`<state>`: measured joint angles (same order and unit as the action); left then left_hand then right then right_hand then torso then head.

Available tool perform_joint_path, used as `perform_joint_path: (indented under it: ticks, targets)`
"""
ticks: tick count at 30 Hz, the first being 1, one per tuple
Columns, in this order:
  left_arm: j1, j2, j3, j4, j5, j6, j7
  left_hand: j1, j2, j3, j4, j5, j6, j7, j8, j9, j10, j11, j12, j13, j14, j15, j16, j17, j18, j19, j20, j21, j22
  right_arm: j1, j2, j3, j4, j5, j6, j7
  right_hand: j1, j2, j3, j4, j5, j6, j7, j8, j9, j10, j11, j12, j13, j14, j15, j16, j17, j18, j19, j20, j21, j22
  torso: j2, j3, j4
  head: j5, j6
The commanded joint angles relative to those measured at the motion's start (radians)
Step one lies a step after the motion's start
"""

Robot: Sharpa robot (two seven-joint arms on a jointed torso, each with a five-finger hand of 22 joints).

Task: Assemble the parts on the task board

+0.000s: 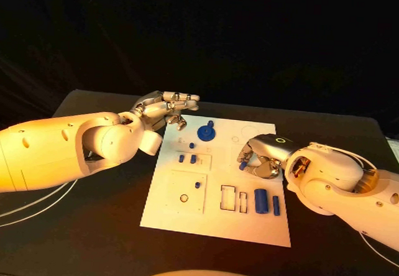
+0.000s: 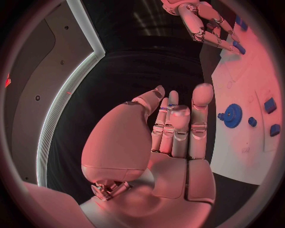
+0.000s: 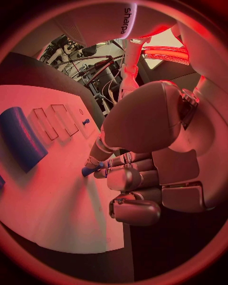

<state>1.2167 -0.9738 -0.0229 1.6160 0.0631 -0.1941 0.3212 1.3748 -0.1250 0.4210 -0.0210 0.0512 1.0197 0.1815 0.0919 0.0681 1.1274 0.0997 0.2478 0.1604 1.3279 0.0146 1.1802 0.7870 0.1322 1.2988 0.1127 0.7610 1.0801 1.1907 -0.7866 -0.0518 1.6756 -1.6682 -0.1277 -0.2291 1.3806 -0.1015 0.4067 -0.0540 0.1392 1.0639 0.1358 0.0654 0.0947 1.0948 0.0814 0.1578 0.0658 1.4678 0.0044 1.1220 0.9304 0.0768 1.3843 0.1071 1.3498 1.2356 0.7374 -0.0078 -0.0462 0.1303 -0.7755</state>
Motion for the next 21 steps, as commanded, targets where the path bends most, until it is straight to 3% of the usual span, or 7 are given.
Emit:
perform_joint_path:
  ticks: [1, 14, 21]
  targets:
    - [0.0, 0.0, 0.001, 0.002, 0.0, 0.022, 0.003, -0.003, 0.011, -0.005, 0.0, 0.003, -0.005, -0.001, 0.003, -0.001, -0.006, 0.0, 0.003, 0.002, -0.007, 0.0, -0.004, -0.001, 0.018, -0.004, 0.0, -0.006, -0.001, -0.004, 0.007, -0.002, -0.005, -0.005, 0.026, 0.01, 0.003, 0.013, 0.01, 0.0, -0.008, 0.016, 0.0, 0.009, 0.002, 0.017, -0.001, 0.005, 0.0, 0.007, -0.009, 0.008, 0.003, 0.001, 0.005, -0.004, 0.003, 0.004, 0.0, 0.0002, -0.0005, 0.002, -0.001]
    - [0.0, -0.001, 0.001, 0.004, 0.0, 0.026, -0.001, -0.004, 0.011, -0.007, 0.0, 0.002, -0.005, -0.001, 0.003, -0.001, -0.007, 0.0, 0.005, 0.002, -0.007, 0.0, -0.005, -0.003, 0.018, -0.005, 0.0, -0.007, -0.001, -0.007, 0.028, -0.005, -0.03, -0.035, 0.007, 0.001, 0.014, 0.04, 0.04, -0.002, -0.046, 0.073, -0.008, 0.03, 0.014, 0.078, -0.015, 0.004, 0.005, 0.013, -0.021, 0.028, 0.024, -0.005, 0.02, -0.017, 0.021, 0.031, 0.0, 0.0, -0.0007, 0.001, -0.003]
    - [0.0, -0.002, 0.001, 0.004, 0.0, 0.028, -0.002, -0.004, 0.011, -0.007, 0.001, 0.002, -0.005, -0.001, 0.004, -0.001, -0.007, 0.0, 0.005, 0.002, -0.008, 0.0, -0.005, -0.003, 0.018, -0.005, 0.0, -0.008, -0.002, -0.009, 0.013, -0.005, -0.013, -0.036, -0.062, 0.013, 0.018, 0.048, 0.05, -0.006, -0.05, 0.087, -0.01, 0.035, 0.018, 0.095, -0.019, 0.001, 0.006, 0.016, -0.024, 0.039, 0.036, -0.009, 0.029, -0.021, 0.034, 0.049, -0.001, 0.0001, -0.0004, 0.001, -0.003]
